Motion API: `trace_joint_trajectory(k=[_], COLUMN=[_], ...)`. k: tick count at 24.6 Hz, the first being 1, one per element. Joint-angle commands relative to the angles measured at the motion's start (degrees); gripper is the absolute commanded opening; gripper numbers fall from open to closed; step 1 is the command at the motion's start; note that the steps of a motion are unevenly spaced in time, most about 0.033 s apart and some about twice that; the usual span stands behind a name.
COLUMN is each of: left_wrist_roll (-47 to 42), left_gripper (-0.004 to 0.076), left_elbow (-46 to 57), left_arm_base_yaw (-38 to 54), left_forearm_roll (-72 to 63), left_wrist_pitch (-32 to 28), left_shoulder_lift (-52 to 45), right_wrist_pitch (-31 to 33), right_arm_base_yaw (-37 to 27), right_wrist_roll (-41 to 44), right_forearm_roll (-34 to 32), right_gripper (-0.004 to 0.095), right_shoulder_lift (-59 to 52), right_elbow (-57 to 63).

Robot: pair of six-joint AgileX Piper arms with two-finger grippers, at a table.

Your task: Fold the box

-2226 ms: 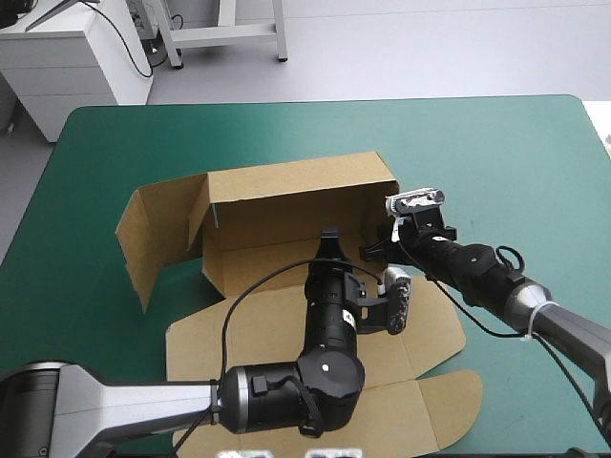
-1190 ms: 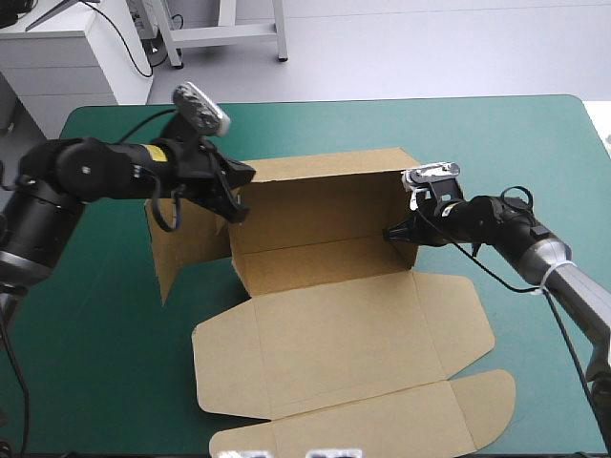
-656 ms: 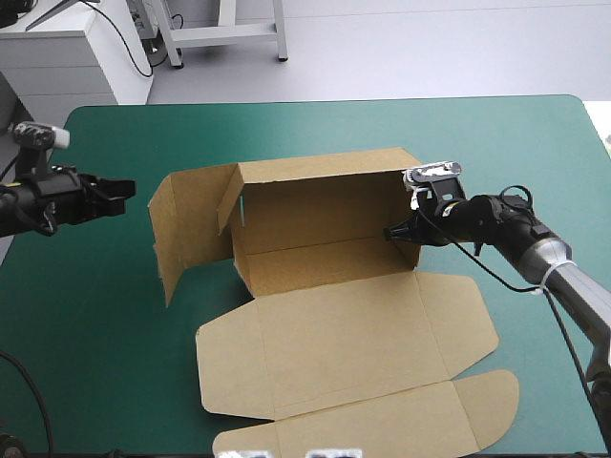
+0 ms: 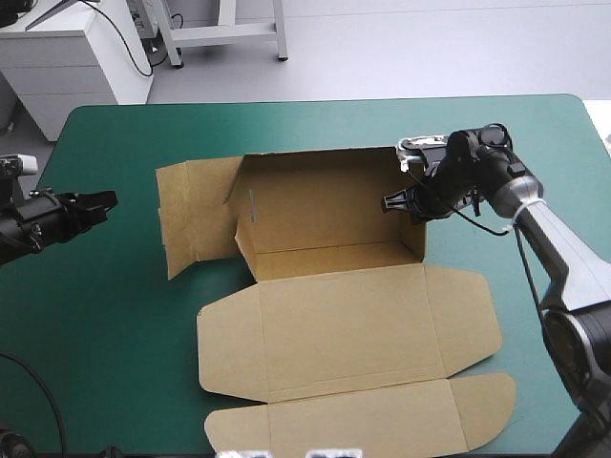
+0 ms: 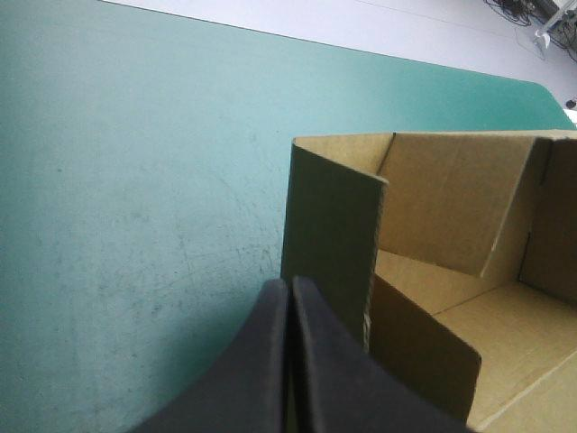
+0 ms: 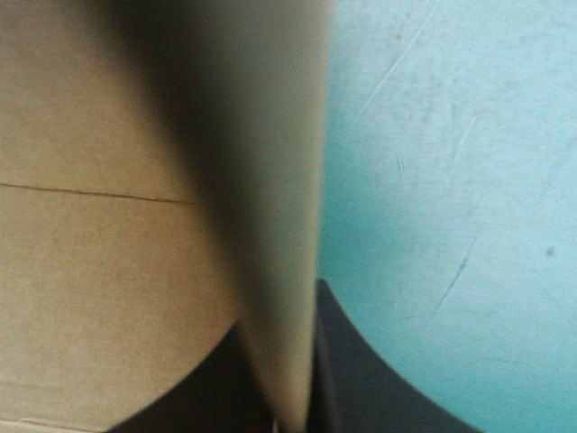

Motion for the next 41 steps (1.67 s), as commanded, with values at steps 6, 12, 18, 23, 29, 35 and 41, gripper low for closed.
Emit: trace_joint_trajectory(k=[6, 12, 18, 23, 29, 35, 41], left_wrist_roll=[0.3, 0.3, -0.4, -0.2, -0.2, -0.2, -0.2], left_gripper=[-0.0008, -0.0008, -0.0008, -0.0008, -0.0008, -0.0008, -0.0008], left_elbow=[-1.4, -1.4, -1.4, -1.4, -1.4, -1.4, -1.4], left_arm_base_yaw=[0.1, 0.1, 0.1, 0.1, 0.1, 0.1, 0.1], left_forearm_roll=[-4.0, -4.1, -4.0, -3.8, -3.6, -3.6, -3.6], left_wrist_pitch=[-0.3, -0.4, -2.1, -2.2, -2.2, -1.9, -1.9], left_shoulder_lift=[-1.3, -1.3, -1.3, -1.3, -1.3, -1.3, -1.3], right_wrist_pitch=[9.2, 9.1, 7.1, 3.8, 4.2, 9.1, 9.2], right_arm_base_yaw=[-2.5, -4.9, -5.4, -5.7, -5.7, -5.7, -5.7], right_wrist_roll=[4.5, 4.6, 1.8, 1.9, 6.2, 7.0, 7.9], right_forearm_roll=[-4.1, -5.0, -4.7, -2.2, -2.2, -2.3, -1.9], right_gripper=[-0.0016, -0.0016, 0.0047, 0.0468, 0.0693, 0.0693, 0.0692], right_shoulder_lift=[6.3, 10.1, 11.4, 11.4, 11.4, 11.4, 11.4], right_elbow=[-15.8, -18.8, -19.2, -19.3, -25.4, -29.5, -29.5])
